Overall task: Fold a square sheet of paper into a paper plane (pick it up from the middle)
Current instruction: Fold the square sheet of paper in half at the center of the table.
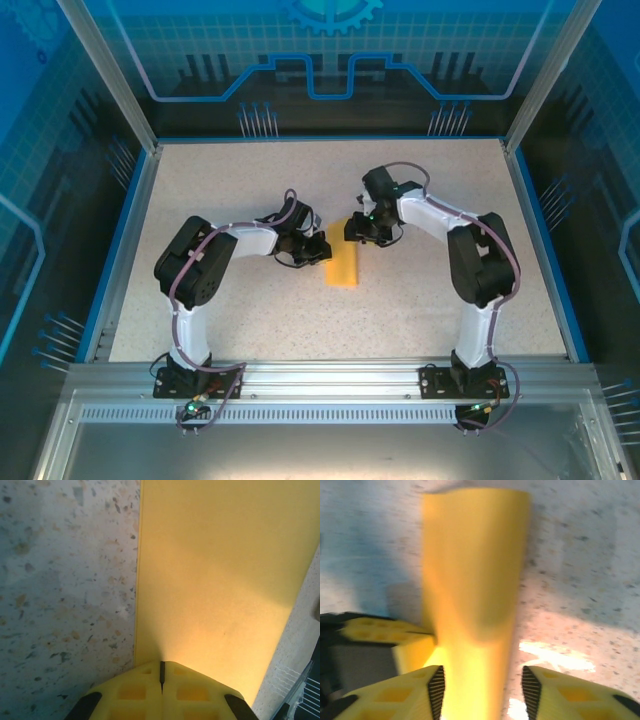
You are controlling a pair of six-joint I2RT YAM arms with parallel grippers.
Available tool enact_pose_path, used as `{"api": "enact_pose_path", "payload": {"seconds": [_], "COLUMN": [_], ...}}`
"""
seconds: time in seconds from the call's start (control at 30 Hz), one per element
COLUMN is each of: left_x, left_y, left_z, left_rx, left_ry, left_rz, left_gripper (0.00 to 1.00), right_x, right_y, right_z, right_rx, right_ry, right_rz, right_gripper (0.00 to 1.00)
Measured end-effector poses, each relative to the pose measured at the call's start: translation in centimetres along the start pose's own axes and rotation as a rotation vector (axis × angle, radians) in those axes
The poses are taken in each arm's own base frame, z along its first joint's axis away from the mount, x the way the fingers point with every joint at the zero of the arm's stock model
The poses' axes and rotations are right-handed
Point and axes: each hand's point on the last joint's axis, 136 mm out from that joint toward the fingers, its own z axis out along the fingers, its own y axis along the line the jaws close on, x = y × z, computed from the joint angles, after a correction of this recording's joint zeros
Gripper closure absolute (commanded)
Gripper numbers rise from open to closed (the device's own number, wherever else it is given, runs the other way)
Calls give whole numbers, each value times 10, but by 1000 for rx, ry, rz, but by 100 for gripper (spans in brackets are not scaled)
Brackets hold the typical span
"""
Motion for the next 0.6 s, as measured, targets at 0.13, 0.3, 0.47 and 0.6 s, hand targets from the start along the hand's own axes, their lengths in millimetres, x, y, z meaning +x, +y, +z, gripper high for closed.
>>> {"api": "enact_pose_path", "payload": {"seconds": [0.13, 0.3, 0.47, 0.6], "left_x": [0, 0, 1, 0], "left_y": [0, 0, 0, 0], "left_z": [0, 0, 0, 1], "left_rx": [-1, -3, -6, -8], "left_ry": [1, 4, 6, 8], "left_rz": [0, -2, -5, -6], "left_gripper": [100, 100, 100, 100], "right_x": [-1, 5, 15, 17], "right_y": [24, 31, 5, -11], "right_z": [1, 18, 41, 49], "right_rx": [-110, -161, -133, -138], "right_ry": [-8, 39, 88, 109], "right_rz": [-64, -71, -20, 23], "right_gripper": [69, 74, 77, 77]}}
